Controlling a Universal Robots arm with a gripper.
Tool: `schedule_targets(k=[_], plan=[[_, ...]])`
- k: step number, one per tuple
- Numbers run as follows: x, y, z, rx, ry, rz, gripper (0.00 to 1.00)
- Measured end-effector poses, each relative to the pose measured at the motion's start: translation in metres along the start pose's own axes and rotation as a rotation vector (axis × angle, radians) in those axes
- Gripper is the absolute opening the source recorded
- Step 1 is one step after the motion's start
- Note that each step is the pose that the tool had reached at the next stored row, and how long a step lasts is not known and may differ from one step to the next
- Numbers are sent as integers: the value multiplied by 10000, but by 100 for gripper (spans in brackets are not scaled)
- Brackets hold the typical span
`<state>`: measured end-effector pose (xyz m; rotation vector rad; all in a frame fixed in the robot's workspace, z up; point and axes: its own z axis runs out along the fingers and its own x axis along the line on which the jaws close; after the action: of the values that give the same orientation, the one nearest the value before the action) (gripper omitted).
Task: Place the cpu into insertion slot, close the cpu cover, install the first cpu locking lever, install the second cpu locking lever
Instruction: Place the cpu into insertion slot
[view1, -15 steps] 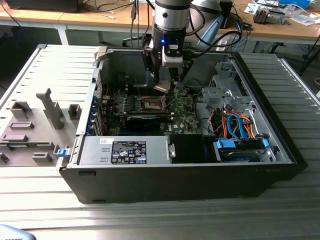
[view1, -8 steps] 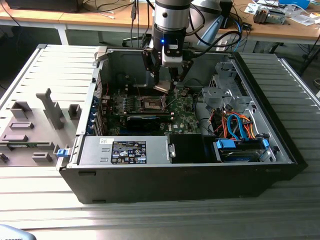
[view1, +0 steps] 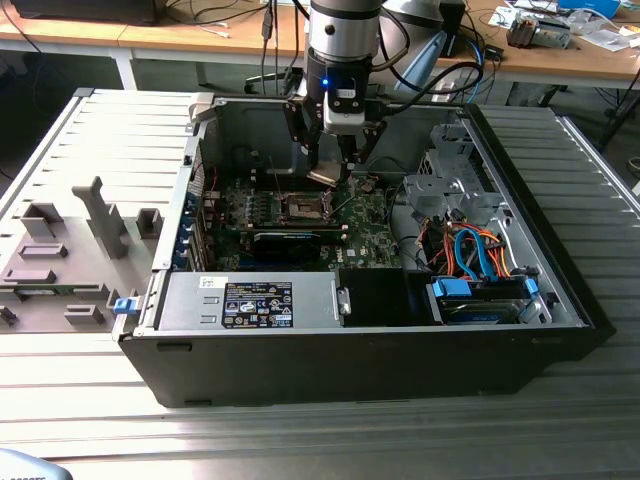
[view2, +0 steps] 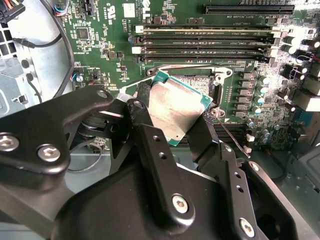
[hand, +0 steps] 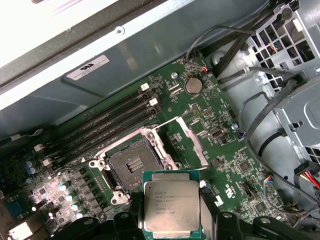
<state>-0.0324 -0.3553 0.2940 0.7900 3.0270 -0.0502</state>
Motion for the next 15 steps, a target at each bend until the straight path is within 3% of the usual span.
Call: schedule_targets(k=[15], plan=[[0,0,0,17,-6,96,54]])
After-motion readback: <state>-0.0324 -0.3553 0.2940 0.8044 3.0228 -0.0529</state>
